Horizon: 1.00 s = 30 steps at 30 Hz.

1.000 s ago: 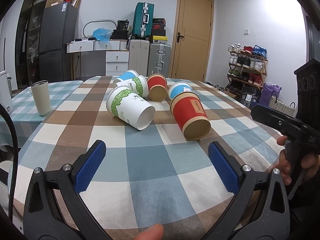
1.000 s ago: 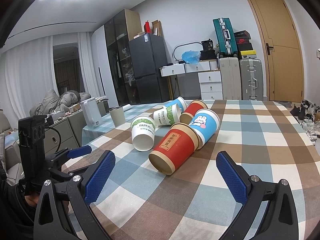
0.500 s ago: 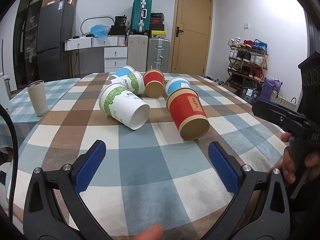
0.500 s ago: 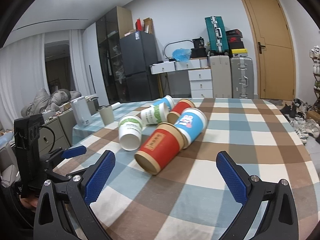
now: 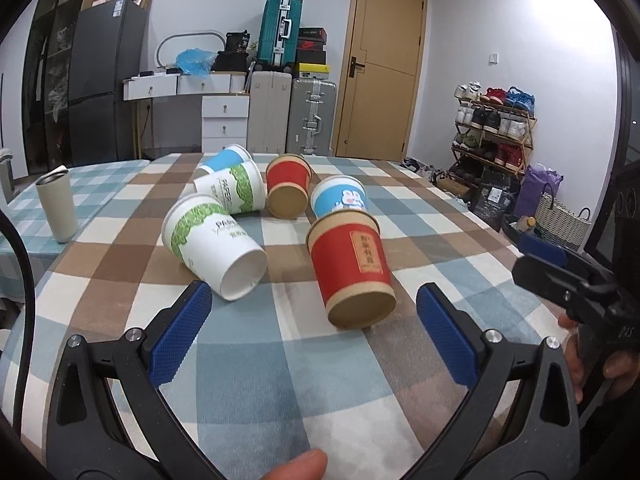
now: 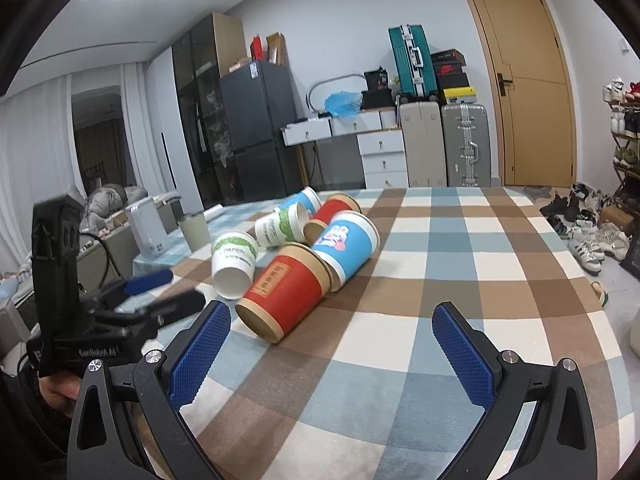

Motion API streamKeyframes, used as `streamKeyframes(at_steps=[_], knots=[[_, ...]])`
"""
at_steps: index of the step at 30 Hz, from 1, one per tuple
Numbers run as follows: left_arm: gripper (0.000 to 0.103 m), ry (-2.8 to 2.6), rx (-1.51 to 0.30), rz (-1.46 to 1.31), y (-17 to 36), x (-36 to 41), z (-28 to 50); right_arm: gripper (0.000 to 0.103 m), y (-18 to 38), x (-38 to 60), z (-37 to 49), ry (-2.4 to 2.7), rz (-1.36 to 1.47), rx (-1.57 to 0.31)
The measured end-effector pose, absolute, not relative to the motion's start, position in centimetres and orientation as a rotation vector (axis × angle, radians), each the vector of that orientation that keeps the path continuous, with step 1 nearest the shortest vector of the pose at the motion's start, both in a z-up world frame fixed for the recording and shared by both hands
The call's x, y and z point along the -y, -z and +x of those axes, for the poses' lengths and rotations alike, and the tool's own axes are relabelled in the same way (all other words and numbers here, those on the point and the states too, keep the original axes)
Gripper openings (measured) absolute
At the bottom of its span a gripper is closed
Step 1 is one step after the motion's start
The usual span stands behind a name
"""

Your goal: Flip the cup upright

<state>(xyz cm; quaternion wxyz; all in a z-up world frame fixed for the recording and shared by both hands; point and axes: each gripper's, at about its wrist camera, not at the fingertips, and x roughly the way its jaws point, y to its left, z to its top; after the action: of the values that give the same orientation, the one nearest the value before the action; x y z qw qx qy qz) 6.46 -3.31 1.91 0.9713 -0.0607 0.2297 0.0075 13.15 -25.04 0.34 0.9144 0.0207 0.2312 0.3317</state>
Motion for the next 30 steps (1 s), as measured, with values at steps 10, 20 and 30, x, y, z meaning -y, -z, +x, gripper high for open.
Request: streamKeyframes(at_steps=[10,20,30], knots=[[0.102,-0.004,-0.537,-0.113,-2.2,3.9,10.1,0.103,-0.5,25.4,13.6,-0.663,0.061,-0.499],[0.099,0.011,-0.649,-0.067,-1.1,6.1,13.7,0.103,-0.4,25.6,13.9,-0.648,0.066,-0.516],[0.092,0.018,-0.718,-0.075,-0.2,6.7,16.5,0.103,-0.4,25.8,14.0,-0.646,0.076,-0.513]])
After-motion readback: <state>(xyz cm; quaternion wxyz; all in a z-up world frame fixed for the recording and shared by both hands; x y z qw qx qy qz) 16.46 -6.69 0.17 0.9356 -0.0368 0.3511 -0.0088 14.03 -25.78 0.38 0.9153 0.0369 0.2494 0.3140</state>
